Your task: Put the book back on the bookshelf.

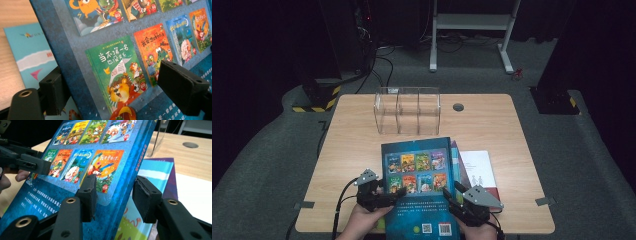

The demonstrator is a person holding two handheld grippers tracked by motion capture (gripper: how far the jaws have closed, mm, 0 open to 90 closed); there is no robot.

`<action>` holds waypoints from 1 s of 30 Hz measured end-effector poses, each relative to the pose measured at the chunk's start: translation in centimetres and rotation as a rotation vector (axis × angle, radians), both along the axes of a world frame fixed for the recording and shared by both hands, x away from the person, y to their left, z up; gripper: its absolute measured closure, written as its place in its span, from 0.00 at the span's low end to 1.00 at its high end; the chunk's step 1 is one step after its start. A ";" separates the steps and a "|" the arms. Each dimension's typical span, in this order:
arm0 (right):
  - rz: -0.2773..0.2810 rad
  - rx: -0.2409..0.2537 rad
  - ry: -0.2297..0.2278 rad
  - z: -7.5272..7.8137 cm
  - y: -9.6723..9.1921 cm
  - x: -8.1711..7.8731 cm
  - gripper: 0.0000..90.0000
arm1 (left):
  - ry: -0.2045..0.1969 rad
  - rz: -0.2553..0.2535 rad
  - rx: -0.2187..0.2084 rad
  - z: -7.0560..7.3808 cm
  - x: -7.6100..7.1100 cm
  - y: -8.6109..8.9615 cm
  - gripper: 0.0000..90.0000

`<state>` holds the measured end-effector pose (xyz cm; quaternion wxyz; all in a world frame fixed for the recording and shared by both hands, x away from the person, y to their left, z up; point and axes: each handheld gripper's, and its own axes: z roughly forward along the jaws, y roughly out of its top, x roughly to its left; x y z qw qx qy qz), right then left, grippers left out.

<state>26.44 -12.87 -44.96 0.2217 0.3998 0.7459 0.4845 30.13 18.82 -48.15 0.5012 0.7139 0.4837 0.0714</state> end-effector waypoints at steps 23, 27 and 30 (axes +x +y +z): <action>0.007 0.045 -0.145 5.9 1.5 0.4 0.67 | -0.205 0.094 -0.023 5.3 -1.5 1.2 0.26; 0.010 0.046 -0.170 6.3 1.7 0.3 0.69 | -0.280 0.130 -0.022 6.3 -2.0 1.4 0.31; 0.006 0.039 -0.195 6.5 1.8 0.3 0.69 | -0.334 0.144 -0.023 6.8 -2.3 1.5 0.34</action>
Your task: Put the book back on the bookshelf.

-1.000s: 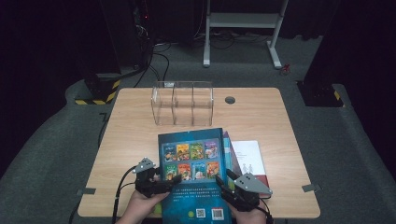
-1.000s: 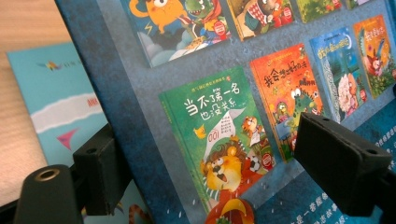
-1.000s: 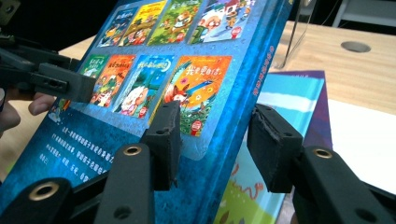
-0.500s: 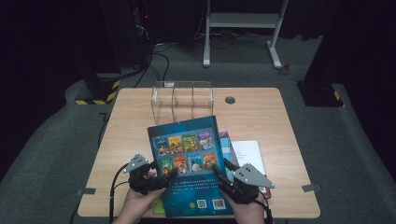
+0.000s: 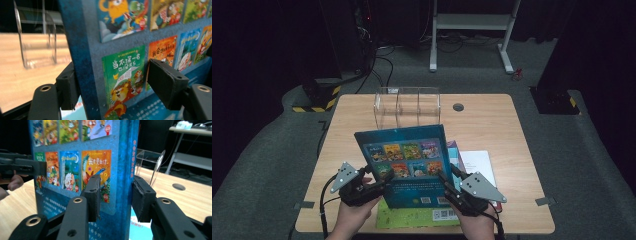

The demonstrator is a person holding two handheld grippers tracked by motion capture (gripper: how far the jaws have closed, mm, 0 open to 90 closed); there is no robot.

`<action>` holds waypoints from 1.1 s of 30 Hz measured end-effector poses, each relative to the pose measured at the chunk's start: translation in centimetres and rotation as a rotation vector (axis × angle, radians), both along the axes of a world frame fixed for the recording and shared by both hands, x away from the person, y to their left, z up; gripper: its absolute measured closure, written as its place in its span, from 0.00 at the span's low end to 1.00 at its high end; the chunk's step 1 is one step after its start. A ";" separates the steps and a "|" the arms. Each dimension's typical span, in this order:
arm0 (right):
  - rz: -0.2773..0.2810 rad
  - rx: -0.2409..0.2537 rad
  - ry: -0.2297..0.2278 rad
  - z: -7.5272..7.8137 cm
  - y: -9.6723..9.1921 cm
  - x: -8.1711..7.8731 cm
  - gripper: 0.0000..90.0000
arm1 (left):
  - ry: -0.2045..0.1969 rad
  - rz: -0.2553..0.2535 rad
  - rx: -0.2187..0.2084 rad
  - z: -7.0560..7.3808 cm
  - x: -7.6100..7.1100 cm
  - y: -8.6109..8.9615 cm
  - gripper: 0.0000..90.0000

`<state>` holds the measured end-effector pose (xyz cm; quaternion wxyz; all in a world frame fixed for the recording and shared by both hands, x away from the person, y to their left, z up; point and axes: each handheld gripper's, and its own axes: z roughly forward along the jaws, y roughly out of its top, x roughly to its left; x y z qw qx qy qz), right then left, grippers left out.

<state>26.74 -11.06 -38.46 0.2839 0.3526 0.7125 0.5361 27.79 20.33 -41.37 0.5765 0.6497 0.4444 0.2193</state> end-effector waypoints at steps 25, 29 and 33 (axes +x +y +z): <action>-0.041 0.034 -0.139 -1.5 -0.5 1.2 0.64 | -0.252 0.015 -0.021 -2.0 0.6 -0.7 0.43; -0.009 0.025 -0.171 -1.9 -0.7 0.7 0.66 | -0.265 0.002 -0.026 -2.3 0.1 -0.4 0.44; 0.006 0.036 -0.174 -2.1 -0.9 0.2 0.65 | -0.268 0.000 -0.025 -2.4 -0.4 -0.4 0.44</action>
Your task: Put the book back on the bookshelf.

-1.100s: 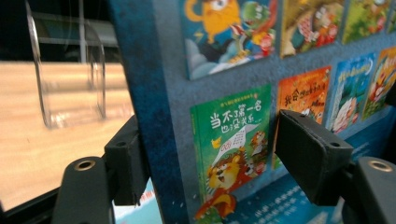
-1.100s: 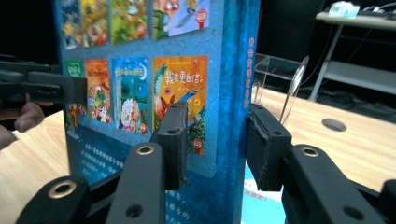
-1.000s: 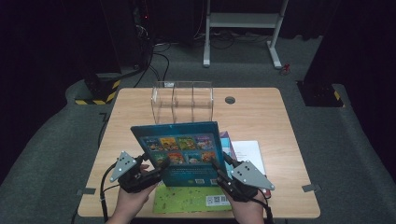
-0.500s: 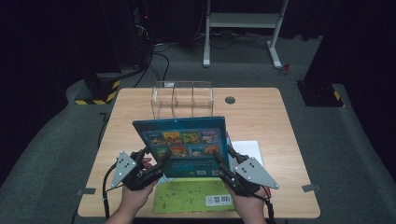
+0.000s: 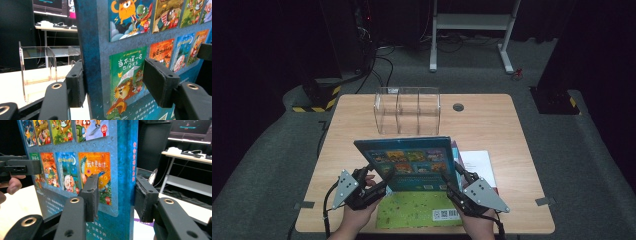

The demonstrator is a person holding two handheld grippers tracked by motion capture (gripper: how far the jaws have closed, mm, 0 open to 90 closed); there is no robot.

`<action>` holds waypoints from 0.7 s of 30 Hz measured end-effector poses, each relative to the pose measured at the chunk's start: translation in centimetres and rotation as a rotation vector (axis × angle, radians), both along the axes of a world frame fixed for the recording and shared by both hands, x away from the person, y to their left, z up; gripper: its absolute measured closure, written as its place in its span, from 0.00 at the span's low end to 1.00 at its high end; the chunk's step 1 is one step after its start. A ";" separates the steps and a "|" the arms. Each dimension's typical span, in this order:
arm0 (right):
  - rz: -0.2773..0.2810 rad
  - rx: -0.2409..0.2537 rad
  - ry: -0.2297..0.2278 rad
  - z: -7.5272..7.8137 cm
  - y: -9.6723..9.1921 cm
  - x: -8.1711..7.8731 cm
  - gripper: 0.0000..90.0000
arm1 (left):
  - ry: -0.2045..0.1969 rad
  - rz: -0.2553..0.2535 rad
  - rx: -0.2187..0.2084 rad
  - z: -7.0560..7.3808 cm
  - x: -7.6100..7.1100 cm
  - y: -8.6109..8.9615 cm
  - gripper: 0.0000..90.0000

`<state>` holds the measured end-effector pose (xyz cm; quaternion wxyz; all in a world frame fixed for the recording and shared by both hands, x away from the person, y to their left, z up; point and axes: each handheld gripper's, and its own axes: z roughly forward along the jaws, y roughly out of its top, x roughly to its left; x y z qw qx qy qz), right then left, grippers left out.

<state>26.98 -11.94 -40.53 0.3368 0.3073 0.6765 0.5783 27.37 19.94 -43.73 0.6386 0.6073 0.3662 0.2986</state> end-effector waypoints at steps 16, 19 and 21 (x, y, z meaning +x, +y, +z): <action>0.104 -0.014 0.153 -1.6 -0.1 1.4 0.49 | -0.005 0.004 0.015 -0.3 -0.9 0.1 0.45; 0.113 -0.012 0.154 -1.8 -0.3 1.5 0.50 | -0.008 0.004 0.018 -0.4 -0.8 0.2 0.45; 0.122 -0.006 0.161 -1.9 -0.5 1.6 0.52 | -0.007 0.003 0.016 -0.4 -0.8 0.2 0.45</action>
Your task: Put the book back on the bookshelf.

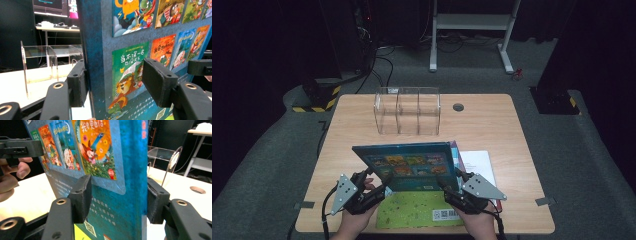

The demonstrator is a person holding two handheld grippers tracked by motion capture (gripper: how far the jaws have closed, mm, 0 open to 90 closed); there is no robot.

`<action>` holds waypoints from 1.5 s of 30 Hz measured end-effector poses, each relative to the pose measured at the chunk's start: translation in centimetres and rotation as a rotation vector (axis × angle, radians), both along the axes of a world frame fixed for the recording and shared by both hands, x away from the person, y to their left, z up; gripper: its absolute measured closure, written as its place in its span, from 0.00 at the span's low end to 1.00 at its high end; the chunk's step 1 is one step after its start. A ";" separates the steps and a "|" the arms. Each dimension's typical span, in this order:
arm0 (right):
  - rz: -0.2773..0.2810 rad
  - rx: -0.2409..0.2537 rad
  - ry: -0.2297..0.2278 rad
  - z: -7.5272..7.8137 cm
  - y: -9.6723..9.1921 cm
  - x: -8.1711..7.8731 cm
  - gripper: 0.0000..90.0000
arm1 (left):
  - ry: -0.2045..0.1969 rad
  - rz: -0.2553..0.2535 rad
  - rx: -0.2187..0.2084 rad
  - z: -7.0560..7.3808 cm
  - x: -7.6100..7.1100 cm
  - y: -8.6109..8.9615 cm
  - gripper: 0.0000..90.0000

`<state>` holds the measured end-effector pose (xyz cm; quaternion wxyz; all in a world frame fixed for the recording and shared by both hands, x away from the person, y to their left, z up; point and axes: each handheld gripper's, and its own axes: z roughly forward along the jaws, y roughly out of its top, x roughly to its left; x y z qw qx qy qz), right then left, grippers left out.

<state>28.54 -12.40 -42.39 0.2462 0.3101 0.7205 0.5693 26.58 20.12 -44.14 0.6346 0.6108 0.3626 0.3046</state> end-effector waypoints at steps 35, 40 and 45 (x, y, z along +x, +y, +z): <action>0.007 0.049 -0.053 -0.2 -0.4 -1.0 0.85 | 0.268 0.083 0.127 -0.5 3.2 0.8 0.41; -0.058 0.023 -0.155 0.2 -0.3 -1.9 0.92 | 0.271 0.102 0.157 -0.7 3.3 0.7 0.45; -0.106 -0.038 -0.212 0.2 0.4 -2.4 0.92 | 0.264 0.072 0.162 -0.8 3.5 0.8 0.49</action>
